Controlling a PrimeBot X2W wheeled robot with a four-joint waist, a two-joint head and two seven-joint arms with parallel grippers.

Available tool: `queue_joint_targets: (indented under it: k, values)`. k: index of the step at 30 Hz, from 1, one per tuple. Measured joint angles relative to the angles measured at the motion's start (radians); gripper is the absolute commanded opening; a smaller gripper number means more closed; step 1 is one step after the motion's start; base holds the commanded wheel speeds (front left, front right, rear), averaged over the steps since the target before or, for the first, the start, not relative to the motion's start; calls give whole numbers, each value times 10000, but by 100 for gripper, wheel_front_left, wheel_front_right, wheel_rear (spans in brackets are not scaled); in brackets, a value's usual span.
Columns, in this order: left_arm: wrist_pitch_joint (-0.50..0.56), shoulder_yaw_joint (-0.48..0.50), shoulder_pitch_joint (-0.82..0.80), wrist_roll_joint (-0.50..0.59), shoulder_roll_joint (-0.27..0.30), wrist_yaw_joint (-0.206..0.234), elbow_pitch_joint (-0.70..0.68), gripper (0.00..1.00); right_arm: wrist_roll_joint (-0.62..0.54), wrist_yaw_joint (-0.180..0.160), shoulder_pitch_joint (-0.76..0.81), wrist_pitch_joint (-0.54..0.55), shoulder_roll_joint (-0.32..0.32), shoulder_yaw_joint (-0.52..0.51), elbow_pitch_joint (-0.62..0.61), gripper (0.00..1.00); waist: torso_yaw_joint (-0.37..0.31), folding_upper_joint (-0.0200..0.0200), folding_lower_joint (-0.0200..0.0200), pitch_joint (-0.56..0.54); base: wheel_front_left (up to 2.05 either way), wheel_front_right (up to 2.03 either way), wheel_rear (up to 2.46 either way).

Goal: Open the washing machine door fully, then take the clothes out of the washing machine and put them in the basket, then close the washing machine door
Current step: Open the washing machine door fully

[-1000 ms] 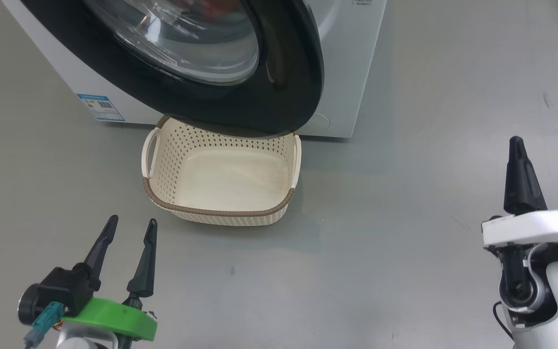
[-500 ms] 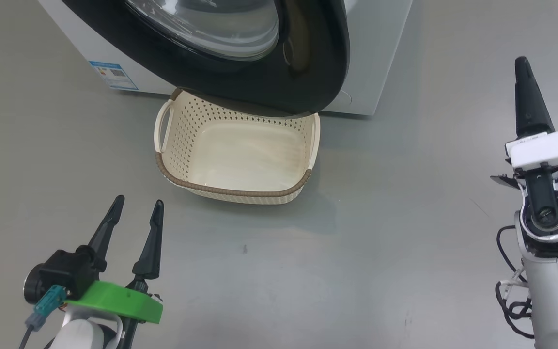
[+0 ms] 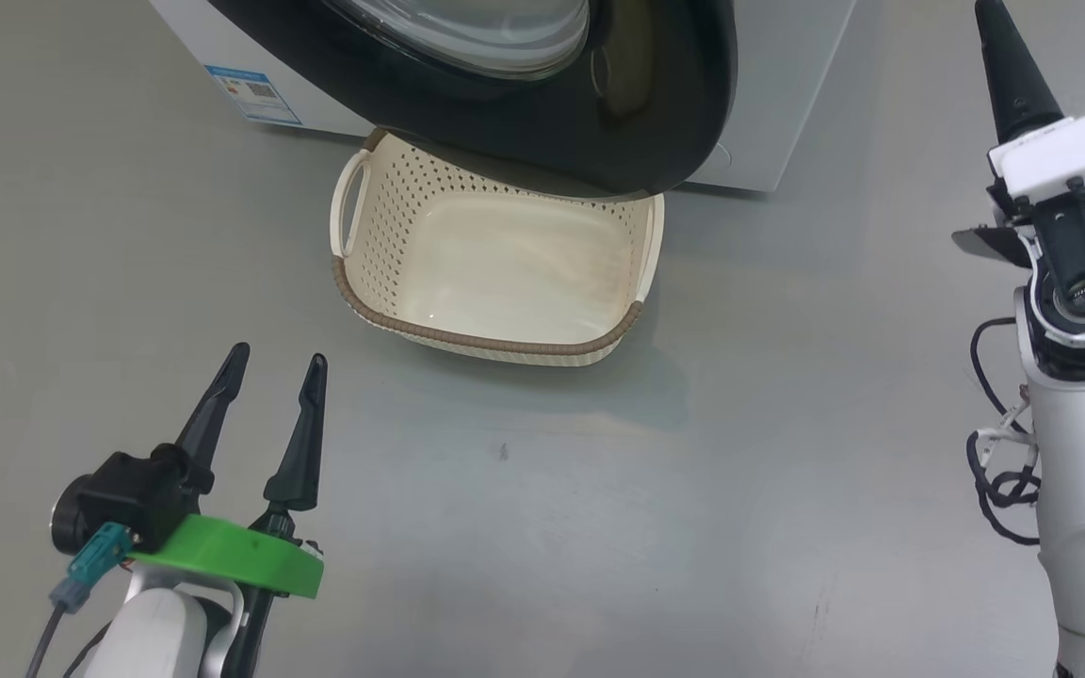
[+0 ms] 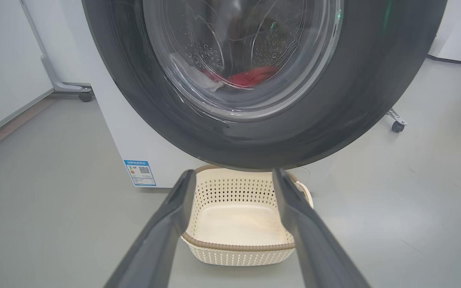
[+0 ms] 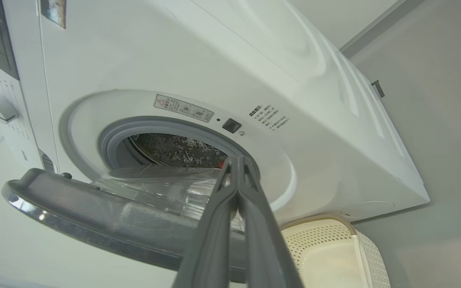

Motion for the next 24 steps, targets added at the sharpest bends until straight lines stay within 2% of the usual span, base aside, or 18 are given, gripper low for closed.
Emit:
queue_joint_targets:
  k: [14, 24]
  values:
    - [0, -121, -279, -259, -6, 0, 86, 100, 1187, -173, -1838, 943, 326, -556, 1423, 0, 466, 0, 0, 371, 0, 0, 0]
    - [0, -119, -298, -261, -15, 0, 174, 100, 2019, -176, -2325, 1626, 570, -612, 2339, 0, 575, 0, 0, 413, 0, 0, 0]
